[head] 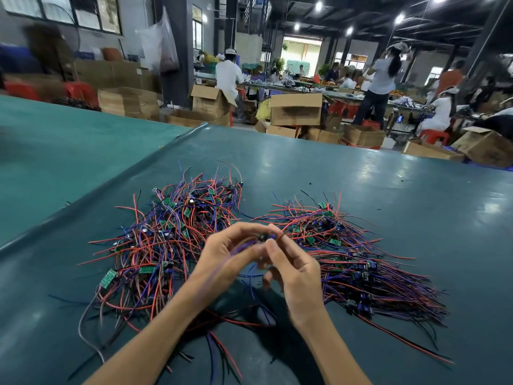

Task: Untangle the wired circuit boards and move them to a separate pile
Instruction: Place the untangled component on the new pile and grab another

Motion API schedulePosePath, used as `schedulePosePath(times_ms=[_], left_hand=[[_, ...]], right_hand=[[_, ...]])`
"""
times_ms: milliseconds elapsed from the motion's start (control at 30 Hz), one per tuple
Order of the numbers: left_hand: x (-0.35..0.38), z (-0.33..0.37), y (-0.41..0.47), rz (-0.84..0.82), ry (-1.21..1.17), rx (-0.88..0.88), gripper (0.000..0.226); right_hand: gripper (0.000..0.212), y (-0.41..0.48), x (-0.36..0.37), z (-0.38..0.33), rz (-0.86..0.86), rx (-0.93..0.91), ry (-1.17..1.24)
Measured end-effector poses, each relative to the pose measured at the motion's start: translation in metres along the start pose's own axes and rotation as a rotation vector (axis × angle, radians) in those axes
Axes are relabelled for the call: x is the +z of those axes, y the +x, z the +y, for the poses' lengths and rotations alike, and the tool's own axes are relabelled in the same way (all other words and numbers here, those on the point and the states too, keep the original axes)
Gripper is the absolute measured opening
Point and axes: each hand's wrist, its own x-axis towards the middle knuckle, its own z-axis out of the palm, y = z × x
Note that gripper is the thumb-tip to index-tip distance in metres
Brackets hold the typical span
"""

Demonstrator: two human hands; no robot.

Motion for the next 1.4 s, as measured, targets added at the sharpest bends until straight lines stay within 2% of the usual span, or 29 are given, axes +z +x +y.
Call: schedulePosePath(times_ms=[167,233,333,367,433,533,600,733,967,1133,1200,1400], left_hand=[[0.003,-0.009,-0.005,-0.016,0.170,-0.038,0.032],[0.002,-0.010,-0.004,-0.034,0.054,-0.105,0.031],[0.000,-0.005,-0.003,-0.032,-0.295,-0.301,0.026],[0.000,-0.004,-0.003,-0.040,-0.338,-0.345,0.029],[0.002,-0.004,-0.004,-0.068,-0.273,-0.386,0.027],[0.004,-0.004,-0.008,-0.147,0.011,-0.331,0.009],[0.004,-0.003,-0.010,-0.193,0.102,-0.285,0.009],[0.007,0.003,-0.012,-0.167,-0.045,-0.366,0.021],[0.007,0.002,-0.012,-0.161,-0.165,-0.419,0.019],[0.011,-0.002,-0.011,-0.146,-0.199,-0.417,0.020],[0.011,-0.003,-0.011,-0.133,-0.200,-0.408,0.019],[0.010,-0.003,-0.011,-0.130,-0.218,-0.368,0.023]], right_hand=[[0.021,0.005,-0.008,-0.004,0.102,-0.008,0.032],[0.023,0.007,-0.013,-0.006,0.099,0.027,0.094],[0.030,0.009,-0.016,-0.008,0.071,0.092,0.148],[0.035,0.008,-0.015,-0.009,0.052,0.118,0.137],[0.040,0.007,-0.014,-0.009,0.036,0.178,0.100],[0.037,0.006,-0.014,-0.006,0.041,0.188,0.022],[0.035,0.006,-0.015,-0.007,0.026,0.165,-0.031],[0.036,0.008,-0.018,-0.009,0.020,0.179,-0.044],[0.020,0.011,-0.021,-0.008,0.074,0.211,-0.073],[0.028,0.031,-0.028,-0.027,0.156,0.210,-0.094],[0.024,0.039,-0.029,-0.038,0.152,0.225,-0.094],[0.017,0.071,-0.041,-0.063,0.148,0.393,-0.016]])
